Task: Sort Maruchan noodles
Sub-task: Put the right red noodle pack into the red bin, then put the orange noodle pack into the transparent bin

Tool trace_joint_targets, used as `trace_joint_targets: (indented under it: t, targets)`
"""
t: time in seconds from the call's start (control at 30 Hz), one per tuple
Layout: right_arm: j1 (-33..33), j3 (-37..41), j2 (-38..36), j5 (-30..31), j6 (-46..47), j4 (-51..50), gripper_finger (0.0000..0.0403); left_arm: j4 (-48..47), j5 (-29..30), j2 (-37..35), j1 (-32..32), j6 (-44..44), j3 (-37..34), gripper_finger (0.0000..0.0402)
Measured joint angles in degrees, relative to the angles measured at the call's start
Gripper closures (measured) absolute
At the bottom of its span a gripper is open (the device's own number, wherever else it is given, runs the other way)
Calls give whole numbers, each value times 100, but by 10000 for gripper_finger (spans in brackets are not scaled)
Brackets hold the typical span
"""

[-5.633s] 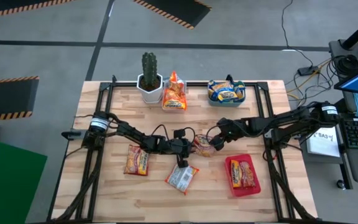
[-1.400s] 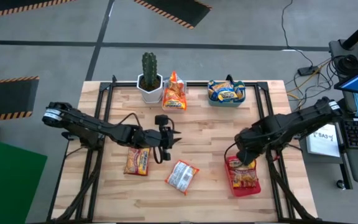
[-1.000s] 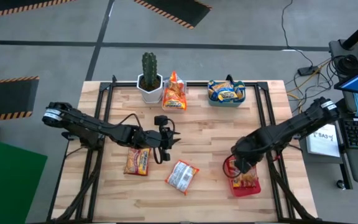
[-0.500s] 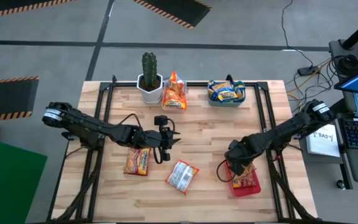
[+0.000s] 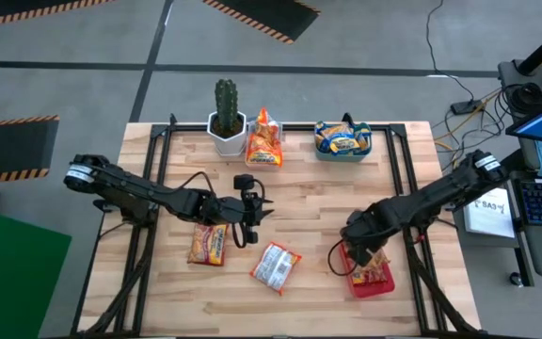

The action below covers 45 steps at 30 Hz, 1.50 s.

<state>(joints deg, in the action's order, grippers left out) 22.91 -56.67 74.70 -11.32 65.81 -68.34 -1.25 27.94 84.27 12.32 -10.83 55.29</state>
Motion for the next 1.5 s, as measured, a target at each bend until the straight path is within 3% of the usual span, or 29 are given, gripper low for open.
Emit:
trace_joint_targets:
  t: [0.17,0.37,0.63,0.87,1.07,1.27,1.5]
  targets:
    - [313,-33,11,-420,522,6,394,-9,0,0,0,74,-12,314]
    - [715,176,228,-382,903,200,394,-9,-2,2,0,104,-46,314]
    - [767,294,699,-215,562,500,394,0,-4,11,0,188,-70,314]
    - [705,-118,410,-176,529,62,394,57,-238,11,0,337,-79,314]
    - [706,-487,42,857,434,100,394,14,-1376,13,14,703,-161,314]
    - [702,-567,-143,2289,-572,845,394,-450,-2524,17,168,1337,-269,314]
    - [375,-301,-151,2865,-2340,2205,394,-811,-2653,46,469,2031,-438,314]
